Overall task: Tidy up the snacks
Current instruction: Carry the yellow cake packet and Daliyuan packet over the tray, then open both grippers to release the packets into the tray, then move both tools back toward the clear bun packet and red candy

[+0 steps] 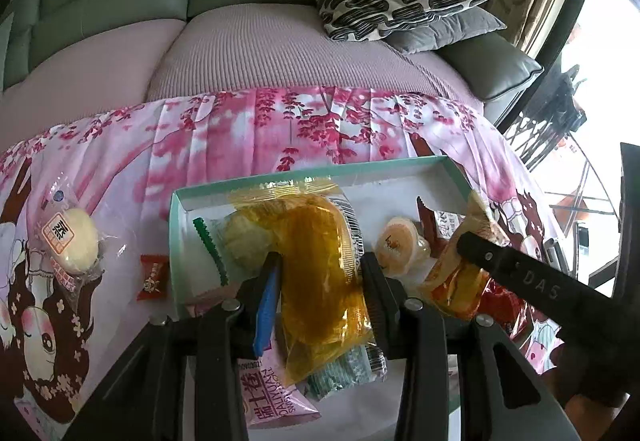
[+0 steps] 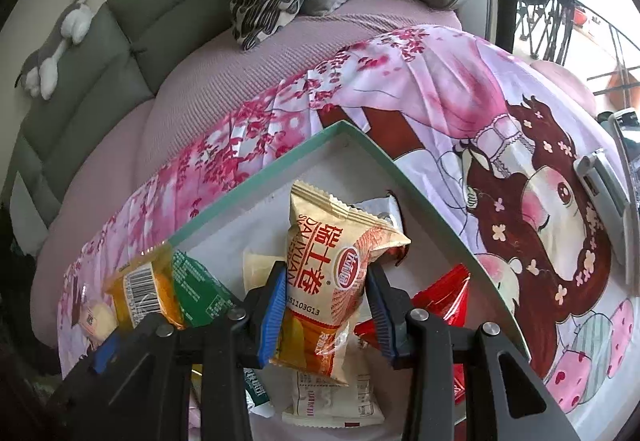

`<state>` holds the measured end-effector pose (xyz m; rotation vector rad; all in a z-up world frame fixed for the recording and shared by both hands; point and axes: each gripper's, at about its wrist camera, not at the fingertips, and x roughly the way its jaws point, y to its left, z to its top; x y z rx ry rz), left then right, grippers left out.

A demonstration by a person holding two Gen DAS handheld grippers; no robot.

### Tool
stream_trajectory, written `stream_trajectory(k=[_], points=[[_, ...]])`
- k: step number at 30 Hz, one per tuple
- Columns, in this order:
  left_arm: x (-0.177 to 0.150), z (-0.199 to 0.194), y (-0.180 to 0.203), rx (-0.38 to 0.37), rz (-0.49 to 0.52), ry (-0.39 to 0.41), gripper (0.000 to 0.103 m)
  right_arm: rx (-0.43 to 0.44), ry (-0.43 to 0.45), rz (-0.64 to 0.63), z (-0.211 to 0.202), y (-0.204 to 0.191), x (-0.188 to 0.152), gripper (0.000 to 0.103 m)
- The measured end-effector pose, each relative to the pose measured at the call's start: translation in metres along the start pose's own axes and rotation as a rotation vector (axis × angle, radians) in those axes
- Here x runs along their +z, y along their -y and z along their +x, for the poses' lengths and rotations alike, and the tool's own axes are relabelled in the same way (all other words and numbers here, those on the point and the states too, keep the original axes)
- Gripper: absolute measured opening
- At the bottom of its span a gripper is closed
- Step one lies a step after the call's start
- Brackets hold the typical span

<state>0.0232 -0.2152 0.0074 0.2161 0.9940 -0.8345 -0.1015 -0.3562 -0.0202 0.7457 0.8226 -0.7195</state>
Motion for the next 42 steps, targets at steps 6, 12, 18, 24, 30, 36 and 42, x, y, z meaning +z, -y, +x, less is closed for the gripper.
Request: stream_trajectory(k=[6, 12, 18, 24, 30, 36, 42], points=[[0.003, -0.007, 0.001, 0.042, 0.015, 0.005, 0.061, -0.018, 0.007, -0.026, -0.005, -0.004, 0.0, 0.044], [0.009, -0.025, -0.002, 0.058, 0.026, 0.035, 0.068, -0.026, 0.025, -0.054, -0.014, -0.01, 0.002, 0.057], [0.013, -0.038, -0.013, 0.129, 0.015, 0.058, 0.072, -0.048, 0.045, -0.068, -0.023, -0.015, 0.002, 0.073], [0.015, -0.041, -0.045, 0.3, -0.037, 0.068, 0.088, -0.057, 0.045, -0.105, -0.022, -0.024, 0.001, 0.085], [0.008, -0.035, -0.086, 0.445, -0.126, 0.036, 0.096, -0.057, 0.059, -0.135, -0.022, -0.033, -0.001, 0.103], [0.002, -0.042, -0.119, 0.494, -0.229, 0.05, 0.097, -0.06, 0.077, -0.163, -0.023, -0.04, -0.002, 0.103], [-0.002, -0.055, -0.146, 0.551, -0.299, 0.083, 0.097, -0.024, 0.134, -0.198, -0.032, -0.05, -0.004, 0.103]])
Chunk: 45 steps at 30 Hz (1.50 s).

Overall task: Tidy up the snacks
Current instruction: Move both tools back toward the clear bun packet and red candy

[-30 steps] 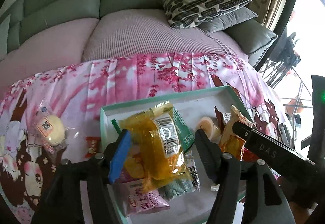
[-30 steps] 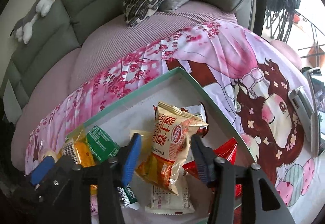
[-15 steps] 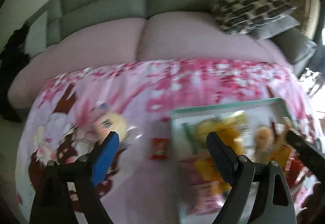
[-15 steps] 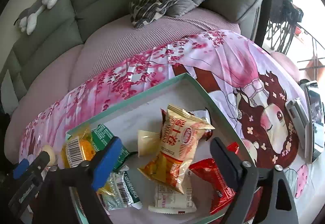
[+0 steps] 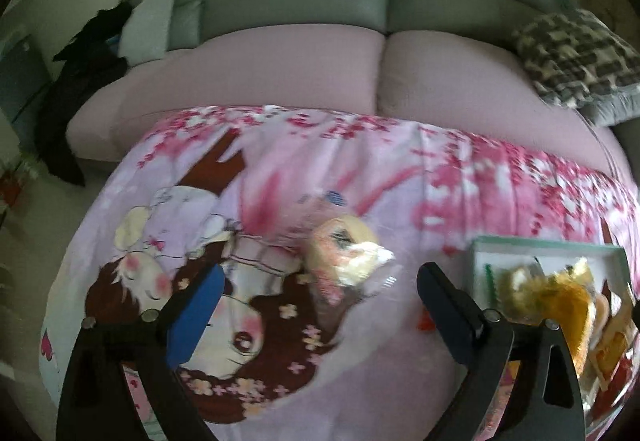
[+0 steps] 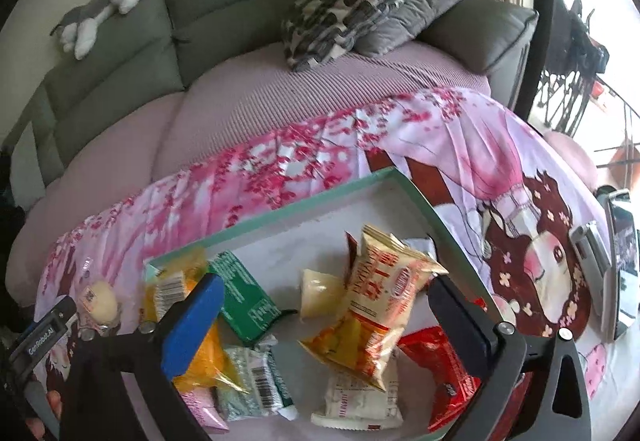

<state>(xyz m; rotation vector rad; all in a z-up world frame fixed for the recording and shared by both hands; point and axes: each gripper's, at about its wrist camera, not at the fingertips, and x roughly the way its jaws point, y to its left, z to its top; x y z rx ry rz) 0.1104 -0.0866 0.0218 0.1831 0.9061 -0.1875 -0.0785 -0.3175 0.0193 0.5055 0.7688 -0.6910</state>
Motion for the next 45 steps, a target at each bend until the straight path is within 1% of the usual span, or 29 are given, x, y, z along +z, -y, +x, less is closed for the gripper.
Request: stream_trajectory(k=[5, 9, 12, 15, 20, 22, 24, 26, 31, 36, 40, 43, 45], points=[[0.005, -0.001, -0.025, 0.013, -0.068, 0.03, 0.097, 0.053, 0.065, -0.005, -0.009, -0.01, 0.003, 0.103], [0.006, -0.005, -0.045, 0.024, -0.108, 0.077, 0.097, 0.099, 0.08, -0.034, -0.013, -0.027, 0.003, 0.103], [0.007, -0.009, -0.057, 0.019, -0.138, 0.106, 0.097, 0.138, 0.078, -0.056, -0.013, -0.041, 0.0, 0.103], [0.009, -0.009, -0.07, 0.01, -0.168, 0.099, 0.097, 0.184, 0.076, -0.076, -0.014, -0.058, -0.003, 0.103], [0.009, -0.01, -0.089, -0.035, -0.215, 0.096, 0.097, 0.245, 0.061, -0.109, -0.012, -0.082, -0.01, 0.103], [0.009, -0.012, -0.095, -0.028, -0.222, 0.105, 0.097, 0.265, 0.07, -0.117, -0.012, -0.091, -0.013, 0.103], [0.009, -0.014, -0.1, 0.003, -0.215, 0.119, 0.097, 0.301, 0.059, -0.127, -0.01, -0.101, -0.016, 0.103], [0.009, -0.013, -0.104, 0.012, -0.214, 0.12, 0.097, 0.33, 0.046, -0.129, -0.008, -0.108, -0.019, 0.103], [0.009, -0.008, -0.113, 0.002, -0.233, 0.095, 0.097, 0.362, 0.033, -0.179, -0.006, -0.134, -0.026, 0.103], [0.008, 0.003, -0.118, -0.012, -0.237, 0.047, 0.097, 0.383, -0.01, -0.269, -0.001, -0.163, -0.037, 0.103], [0.006, 0.017, -0.124, -0.036, -0.265, -0.031, 0.097, 0.352, -0.045, -0.339, 0.009, -0.18, -0.049, 0.103], [0.003, 0.029, -0.126, -0.063, -0.284, -0.069, 0.097, 0.345, -0.073, -0.348, 0.017, -0.183, -0.053, 0.103], [0.002, 0.034, -0.126, -0.057, -0.281, -0.082, 0.097, 0.336, -0.086, -0.352, 0.022, -0.185, -0.055, 0.102]])
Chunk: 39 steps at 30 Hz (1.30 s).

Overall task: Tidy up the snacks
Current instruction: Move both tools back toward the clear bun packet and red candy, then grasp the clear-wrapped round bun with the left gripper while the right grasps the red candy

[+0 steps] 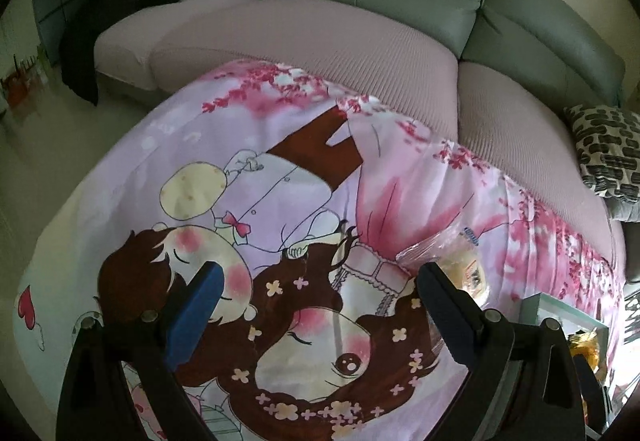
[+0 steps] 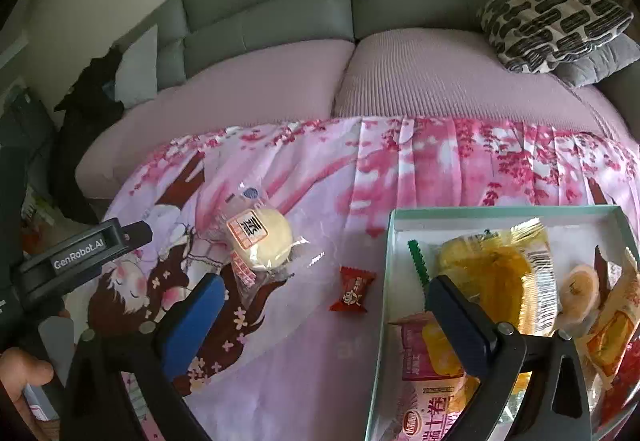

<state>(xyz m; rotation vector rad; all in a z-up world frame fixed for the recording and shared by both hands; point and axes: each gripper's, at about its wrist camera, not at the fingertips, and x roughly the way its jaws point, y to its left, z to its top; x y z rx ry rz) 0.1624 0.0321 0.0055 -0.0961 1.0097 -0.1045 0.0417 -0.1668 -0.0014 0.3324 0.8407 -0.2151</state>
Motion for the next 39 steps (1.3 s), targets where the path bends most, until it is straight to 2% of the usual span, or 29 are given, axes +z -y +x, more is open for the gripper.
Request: stream_trajectory(k=[2, 3, 9, 11, 12, 13, 22, 26, 35, 39], points=[[0.0, 0.004, 0.001, 0.024, 0.011, -0.004, 0.097, -0.008, -0.011, 0.001, 0.004, 0.0, -0.001, 0.097], [-0.001, 0.006, 0.001, 0.031, 0.015, -0.004, 0.097, -0.011, -0.016, 0.0, 0.006, 0.0, -0.002, 0.09], [-0.001, 0.016, 0.004, 0.038, 0.022, -0.018, 0.097, -0.015, -0.047, -0.022, 0.019, -0.004, -0.003, 0.068], [-0.003, 0.022, 0.007, 0.028, 0.028, -0.039, 0.097, -0.011, -0.057, -0.029, 0.022, -0.005, -0.003, 0.062], [-0.004, 0.025, 0.008, 0.016, 0.028, -0.051, 0.097, -0.011, -0.063, -0.035, 0.024, -0.005, -0.003, 0.054], [-0.005, 0.029, 0.009, 0.0, 0.026, -0.064, 0.097, -0.015, -0.069, -0.042, 0.026, -0.006, -0.003, 0.052], [-0.004, 0.037, 0.018, -0.07, 0.023, -0.076, 0.097, -0.059, -0.117, -0.07, 0.044, -0.005, -0.006, 0.043], [-0.002, 0.039, 0.02, -0.098, 0.021, -0.077, 0.097, -0.077, -0.133, -0.065, 0.051, -0.003, -0.008, 0.042], [0.001, 0.037, 0.039, -0.197, 0.059, -0.052, 0.096, -0.1, -0.14, -0.083, 0.057, -0.006, -0.006, 0.04], [-0.001, 0.041, 0.056, -0.264, 0.08, -0.057, 0.096, -0.085, -0.153, -0.076, 0.06, -0.006, -0.005, 0.038]])
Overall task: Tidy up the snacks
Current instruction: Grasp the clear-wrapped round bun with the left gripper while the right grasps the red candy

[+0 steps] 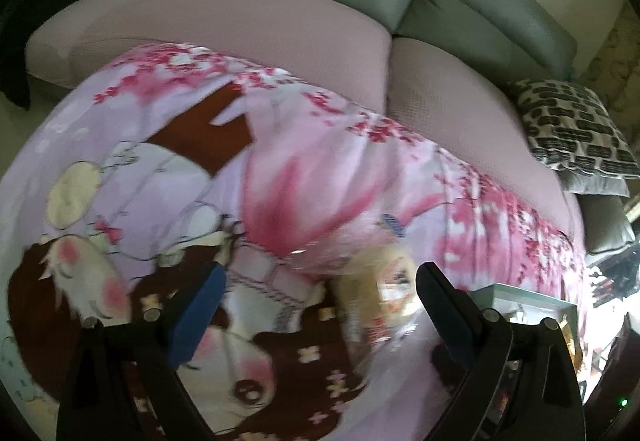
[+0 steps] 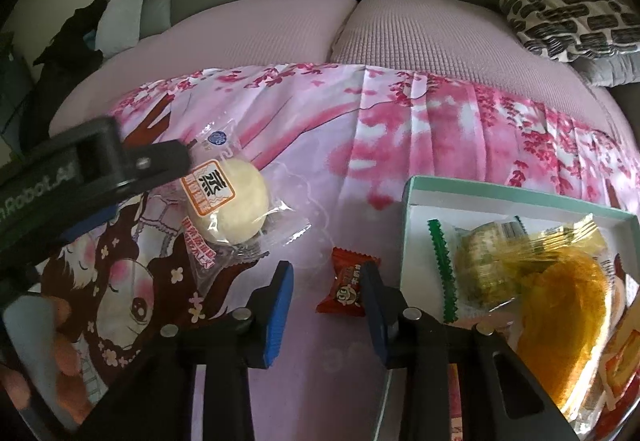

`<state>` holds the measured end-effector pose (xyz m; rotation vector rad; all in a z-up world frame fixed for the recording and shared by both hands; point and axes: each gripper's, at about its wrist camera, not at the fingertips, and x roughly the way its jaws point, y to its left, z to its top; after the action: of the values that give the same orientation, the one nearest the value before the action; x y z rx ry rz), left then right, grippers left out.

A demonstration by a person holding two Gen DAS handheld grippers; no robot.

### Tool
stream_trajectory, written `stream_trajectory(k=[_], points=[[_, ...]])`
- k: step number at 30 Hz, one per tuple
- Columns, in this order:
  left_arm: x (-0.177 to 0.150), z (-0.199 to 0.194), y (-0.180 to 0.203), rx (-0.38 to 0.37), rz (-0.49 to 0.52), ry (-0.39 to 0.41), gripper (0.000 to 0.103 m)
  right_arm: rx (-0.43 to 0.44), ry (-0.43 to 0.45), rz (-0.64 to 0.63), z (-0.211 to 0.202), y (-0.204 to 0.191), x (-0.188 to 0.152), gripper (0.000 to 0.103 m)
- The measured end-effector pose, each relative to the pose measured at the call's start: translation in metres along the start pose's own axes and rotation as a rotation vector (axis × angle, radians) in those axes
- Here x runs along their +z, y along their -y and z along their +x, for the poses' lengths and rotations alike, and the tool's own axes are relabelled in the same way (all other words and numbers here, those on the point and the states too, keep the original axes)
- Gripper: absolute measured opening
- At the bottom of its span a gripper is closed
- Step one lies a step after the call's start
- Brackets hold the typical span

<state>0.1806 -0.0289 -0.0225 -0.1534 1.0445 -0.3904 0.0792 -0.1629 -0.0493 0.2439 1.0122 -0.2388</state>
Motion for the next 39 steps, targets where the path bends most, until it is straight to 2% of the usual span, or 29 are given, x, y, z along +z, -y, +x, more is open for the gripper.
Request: stream_trajectory(k=[4, 7, 11, 14, 16, 25, 32, 39], points=[[-0.003, 0.015, 0.011, -0.063, 0.003, -0.022, 0.096, 0.013, -0.012, 0.002, 0.003, 0.0, -0.001, 0.037], [-0.006, 0.03, 0.019, -0.073, 0.018, -0.048, 0.096, 0.018, -0.013, 0.005, 0.004, 0.002, -0.001, 0.036], [-0.009, 0.043, 0.024, -0.056, 0.024, -0.08, 0.074, 0.022, -0.016, 0.004, 0.006, 0.002, -0.001, 0.036], [-0.008, 0.045, 0.023, -0.057, 0.026, -0.087, 0.07, 0.026, -0.017, 0.006, 0.006, 0.003, -0.001, 0.036], [-0.007, 0.044, 0.024, -0.046, 0.038, -0.083, 0.062, 0.026, -0.017, 0.004, 0.006, 0.003, 0.0, 0.036], [-0.003, 0.033, -0.004, 0.011, 0.002, -0.08, 0.061, 0.081, -0.03, -0.016, 0.004, -0.005, -0.003, 0.032], [-0.001, 0.031, -0.018, 0.031, -0.032, -0.078, 0.061, 0.025, -0.044, -0.037, 0.01, -0.007, -0.006, 0.033], [-0.002, 0.031, -0.014, 0.043, -0.02, -0.076, 0.061, 0.016, -0.049, -0.031, 0.013, -0.003, -0.007, 0.023]])
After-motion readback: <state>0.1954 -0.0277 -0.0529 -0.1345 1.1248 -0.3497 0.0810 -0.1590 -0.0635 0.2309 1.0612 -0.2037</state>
